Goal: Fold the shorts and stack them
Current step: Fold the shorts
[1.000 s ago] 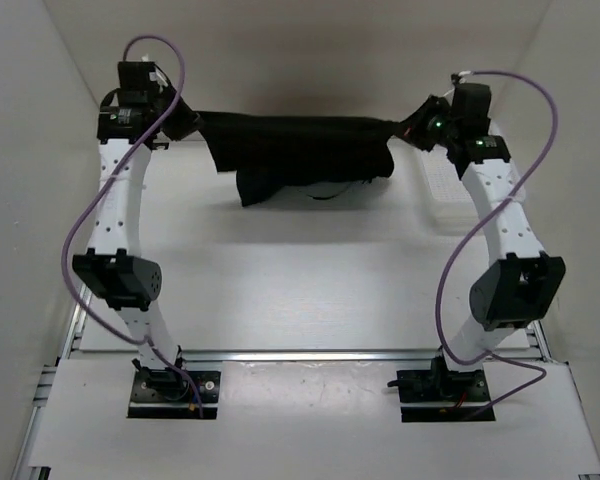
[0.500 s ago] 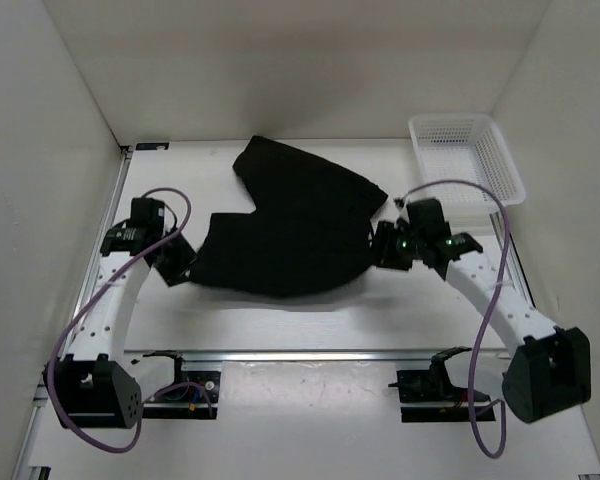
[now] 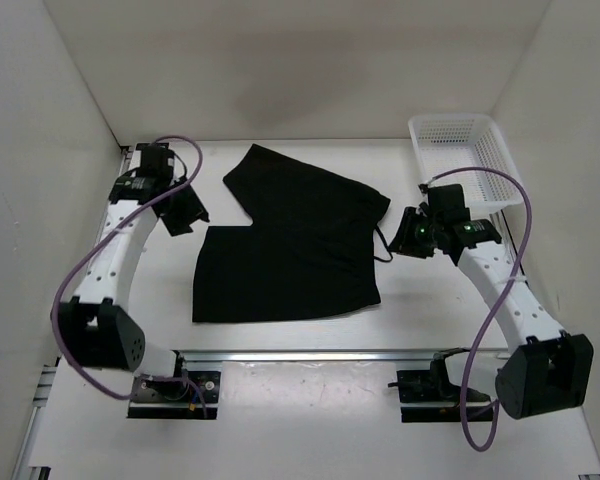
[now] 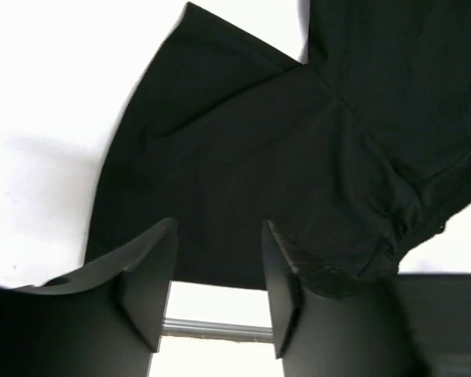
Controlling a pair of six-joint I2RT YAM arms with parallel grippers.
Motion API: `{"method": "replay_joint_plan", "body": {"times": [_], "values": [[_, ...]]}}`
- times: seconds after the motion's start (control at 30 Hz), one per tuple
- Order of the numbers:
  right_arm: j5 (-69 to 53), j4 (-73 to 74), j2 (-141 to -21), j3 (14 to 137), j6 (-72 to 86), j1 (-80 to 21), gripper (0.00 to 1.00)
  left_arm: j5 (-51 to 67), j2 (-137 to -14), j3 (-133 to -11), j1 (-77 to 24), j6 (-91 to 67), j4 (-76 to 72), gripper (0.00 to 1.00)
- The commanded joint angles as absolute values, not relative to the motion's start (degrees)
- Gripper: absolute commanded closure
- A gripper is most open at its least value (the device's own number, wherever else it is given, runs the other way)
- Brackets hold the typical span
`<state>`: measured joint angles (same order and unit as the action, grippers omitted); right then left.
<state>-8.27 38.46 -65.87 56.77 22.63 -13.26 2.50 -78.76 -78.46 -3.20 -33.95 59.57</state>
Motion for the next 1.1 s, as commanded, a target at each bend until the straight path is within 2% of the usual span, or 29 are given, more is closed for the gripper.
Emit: {"method": "replay_joint_plan", "body": {"times": [0.0,0.07,0.23,0.3,0.33,0.37,0.4,0.43,0.53,0.87,1.0,1.03,1.07], "values": [[-6.69,38.58,-69.6,59.5,23.81,-13.27,0.68,-0.78,-83.92,-82.88,-5.54,-31.73,59.5,0.43],[-6.68,38.58,-69.61,59.5,25.13,-13.27,0.7,-1.31,-84.46,-82.01,-6.15,-31.73,60.21,0.48],[-9.48,37.18,-66.28,51.1,31.27,-12.04,0.74,-1.32,-80.61,-73.67,-6.15,-34.36,59.68,0.48],[-14.05,35.6,-64.43,47.57,33.56,-12.04,0.71,-1.93,-77.97,-66.06,-6.15,-37.25,59.68,0.41],[-15.37,35.6,-62.34,45.72,34.88,-12.04,0.62,-1.93,-75.35,-63.31,-6.15,-38.48,60.2,0.31],[-16.69,34.64,-61.1,41.7,37.42,-12.04,0.58,-1.93,-74.19,-60.58,-6.15,-39.8,60.81,0.26],[-18.44,34.02,-58.82,39.83,38.66,-12.04,0.52,-1.24,-73.31,-55.68,-6.15,-41.03,60.82,0.22],[-19.33,34.01,-57.67,38.07,39.8,-12.04,0.41,-0.45,-72.08,-53.55,-6.15,-43.48,60.82,0.2],[-20.73,32.61,-54.67,32.44,43.15,-12.04,0.3,3.51,-70.41,-46.18,-6.15,-48.05,60.12,0.15],[-21.8,31.47,-53.17,29.27,45.53,-12.04,0.26,0.27,-71.01,-41.04,-7.38,-56.07,58.19,0.15],[-23.64,29.19,-54.4,28.22,46.22,-12.04,0.25,-2.29,-76.1,-39.91,-7.38,-57.57,55.2,0.23],[-23.64,27.96,-54.93,27.69,47.01,-12.04,0.23,-2.29,-77.07,-39.9,-7.38,-57.57,54.67,0.28],[-24.25,27.34,-54.93,27.69,47.02,-12.04,0.23,-2.29,-78.73,-39.9,-7.9,-57.57,53.97,0.38]]}}
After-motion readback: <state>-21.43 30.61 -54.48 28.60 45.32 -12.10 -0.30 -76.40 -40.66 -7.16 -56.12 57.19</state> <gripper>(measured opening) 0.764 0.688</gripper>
